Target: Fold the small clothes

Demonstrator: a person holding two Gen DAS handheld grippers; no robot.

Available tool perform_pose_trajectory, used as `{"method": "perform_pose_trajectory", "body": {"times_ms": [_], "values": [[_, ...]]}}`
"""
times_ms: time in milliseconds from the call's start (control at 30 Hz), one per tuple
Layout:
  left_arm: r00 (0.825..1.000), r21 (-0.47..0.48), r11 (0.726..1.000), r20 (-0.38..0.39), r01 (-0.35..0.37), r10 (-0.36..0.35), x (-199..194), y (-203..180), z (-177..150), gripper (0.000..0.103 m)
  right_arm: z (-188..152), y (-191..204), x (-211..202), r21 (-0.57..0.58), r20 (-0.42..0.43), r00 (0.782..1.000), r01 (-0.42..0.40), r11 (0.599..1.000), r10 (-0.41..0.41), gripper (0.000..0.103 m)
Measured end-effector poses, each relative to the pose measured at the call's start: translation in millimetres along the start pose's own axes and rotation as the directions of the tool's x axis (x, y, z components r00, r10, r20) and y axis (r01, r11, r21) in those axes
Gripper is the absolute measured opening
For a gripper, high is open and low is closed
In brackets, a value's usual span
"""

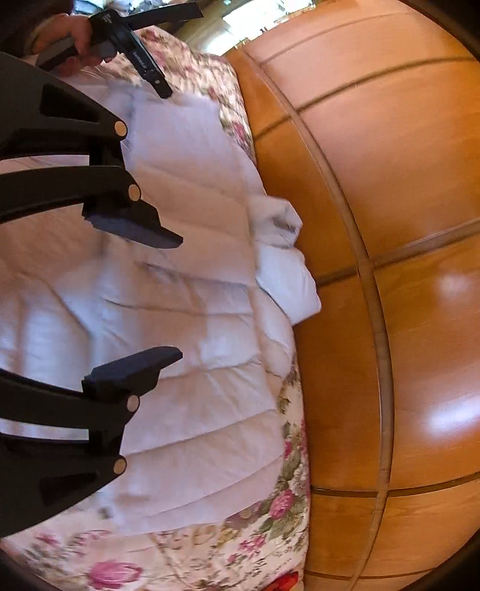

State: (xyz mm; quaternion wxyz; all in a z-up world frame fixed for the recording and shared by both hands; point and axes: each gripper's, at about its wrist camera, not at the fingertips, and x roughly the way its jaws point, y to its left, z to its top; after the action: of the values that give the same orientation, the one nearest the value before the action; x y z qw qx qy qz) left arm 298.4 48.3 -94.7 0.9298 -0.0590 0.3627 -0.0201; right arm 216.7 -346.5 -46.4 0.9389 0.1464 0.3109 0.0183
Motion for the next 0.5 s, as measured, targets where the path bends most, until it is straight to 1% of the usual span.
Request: {"method": "perform_pose_trajectory", "body": {"times_ms": [33, 100, 133, 167, 200, 233, 267, 300, 367, 400, 433, 467, 500], "values": [[1.000, -0.007, 1.000, 0.015, 0.026, -0.026, -13.3, -1.8, -3.9, 0.070, -6.3, -0.3, -4.2, 0.006, -0.017, 1.000, -0.003, 1.000, 0.003, 0.056], [0.998, -0.007, 0.999, 0.046, 0.049, -0.049, -31.4, -4.1, -7.7, 0.071, -15.9, -2.8, -9.5, 0.029, -0.043, 0.999, -0.004, 1.000, 0.005, 0.056], [0.993, -0.020, 0.997, 0.095, 0.069, -0.067, -46.9, -2.3, -9.7, 0.073, -22.4, -5.9, -12.1, 0.045, -0.065, 0.998, -0.013, 0.999, 0.016, 0.056], [0.985, -0.039, 0.996, 0.152, 0.086, -0.079, -59.9, 1.2, -11.2, 0.082, -27.6, -7.8, -12.7, 0.051, -0.084, 0.996, -0.020, 0.999, 0.024, 0.056], [0.971, -0.065, 0.993, 0.224, 0.098, -0.081, -73.9, 6.3, -12.9, 0.089, -34.7, -9.1, -15.8, 0.045, -0.101, 0.995, -0.015, 0.999, 0.020, 0.056], [0.943, -0.103, 0.989, 0.325, 0.109, -0.070, -90.5, 15.2, -15.3, 0.090, -38.3, -9.3, -15.6, 0.038, -0.110, 0.994, -0.009, 0.999, 0.013, 0.056], [0.915, -0.149, 0.982, 0.400, 0.112, -0.044, -103.6, 25.2, -16.8, 0.092, -44.4, -7.9, -20.0, 0.030, -0.117, 0.993, -0.004, 1.000, 0.007, 0.056], [0.905, -0.182, 0.977, 0.425, 0.114, -0.027, -110.3, 33.1, -15.3, 0.092, -48.3, -8.5, -23.1, 0.026, -0.122, 0.992, -0.002, 1.000, 0.005, 0.056], [0.874, -0.301, 0.941, 0.486, 0.156, 0.010, -127.8, 60.2, -12.0, 0.092, -55.4, -8.4, -31.9, 0.024, -0.125, 0.992, -0.011, 1.000, 0.014, 0.056], [0.857, -0.358, 0.919, 0.514, 0.166, 0.045, -136.4, 72.6, -11.5, 0.092, -57.4, -9.7, -36.6, 0.023, -0.122, 0.992, -0.016, 1.000, 0.019, 0.056], [0.846, -0.416, 0.892, 0.528, 0.176, 0.080, -146.6, 87.3, -10.8, 0.092, -59.4, -10.0, -41.8, 0.021, -0.115, 0.993, -0.019, 1.000, 0.021, 0.056], [0.843, -0.462, 0.865, 0.530, 0.197, 0.091, -155.2, 103.0, -9.4, 0.092, -61.2, -8.7, -45.2, 0.018, -0.108, 0.994, -0.018, 1.000, 0.020, 0.057], [0.841, -0.485, 0.850, 0.532, 0.205, 0.101, -159.3, 111.3, -9.0, 0.092, -63.1, -8.4, -47.9, 0.015, -0.103, 0.995, -0.017, 1.000, 0.019, 0.058]]}}
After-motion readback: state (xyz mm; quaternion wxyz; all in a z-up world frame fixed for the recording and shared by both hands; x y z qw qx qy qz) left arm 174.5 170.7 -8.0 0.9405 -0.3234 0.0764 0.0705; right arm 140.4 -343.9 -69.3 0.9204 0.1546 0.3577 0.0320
